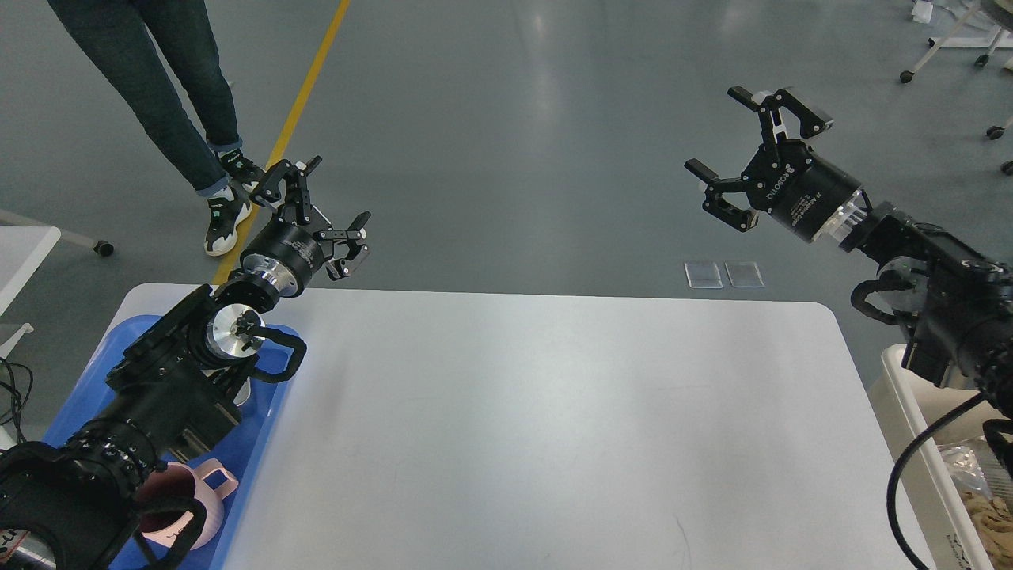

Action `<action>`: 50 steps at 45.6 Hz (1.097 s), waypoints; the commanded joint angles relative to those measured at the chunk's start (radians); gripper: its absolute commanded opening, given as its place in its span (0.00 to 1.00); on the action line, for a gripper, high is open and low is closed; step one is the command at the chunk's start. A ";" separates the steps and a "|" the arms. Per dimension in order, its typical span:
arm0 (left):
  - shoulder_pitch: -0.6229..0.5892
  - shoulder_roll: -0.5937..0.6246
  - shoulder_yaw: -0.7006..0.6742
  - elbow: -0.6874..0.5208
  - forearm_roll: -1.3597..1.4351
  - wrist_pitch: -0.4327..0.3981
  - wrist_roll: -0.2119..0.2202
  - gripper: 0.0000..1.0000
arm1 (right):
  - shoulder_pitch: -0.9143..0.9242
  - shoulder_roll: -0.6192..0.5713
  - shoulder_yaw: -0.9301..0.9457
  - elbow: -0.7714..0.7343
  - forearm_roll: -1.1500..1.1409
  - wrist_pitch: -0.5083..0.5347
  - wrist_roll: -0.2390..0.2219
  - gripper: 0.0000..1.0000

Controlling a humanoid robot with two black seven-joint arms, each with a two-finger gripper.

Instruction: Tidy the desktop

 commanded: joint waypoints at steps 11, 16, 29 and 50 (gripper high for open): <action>-0.002 -0.014 0.000 0.000 0.000 0.006 -0.002 0.98 | -0.039 0.151 0.019 -0.212 0.007 -0.239 -0.002 1.00; 0.000 -0.016 0.002 0.000 0.000 0.008 -0.002 0.98 | -0.046 0.189 0.023 -0.229 0.007 -0.274 -0.002 1.00; 0.006 -0.014 0.000 0.000 0.000 0.012 -0.002 0.98 | -0.059 0.240 0.043 -0.227 0.007 -0.299 0.011 1.00; 0.021 -0.014 0.000 0.002 0.000 0.012 -0.002 0.98 | -0.131 0.275 0.071 -0.227 0.008 -0.395 0.011 1.00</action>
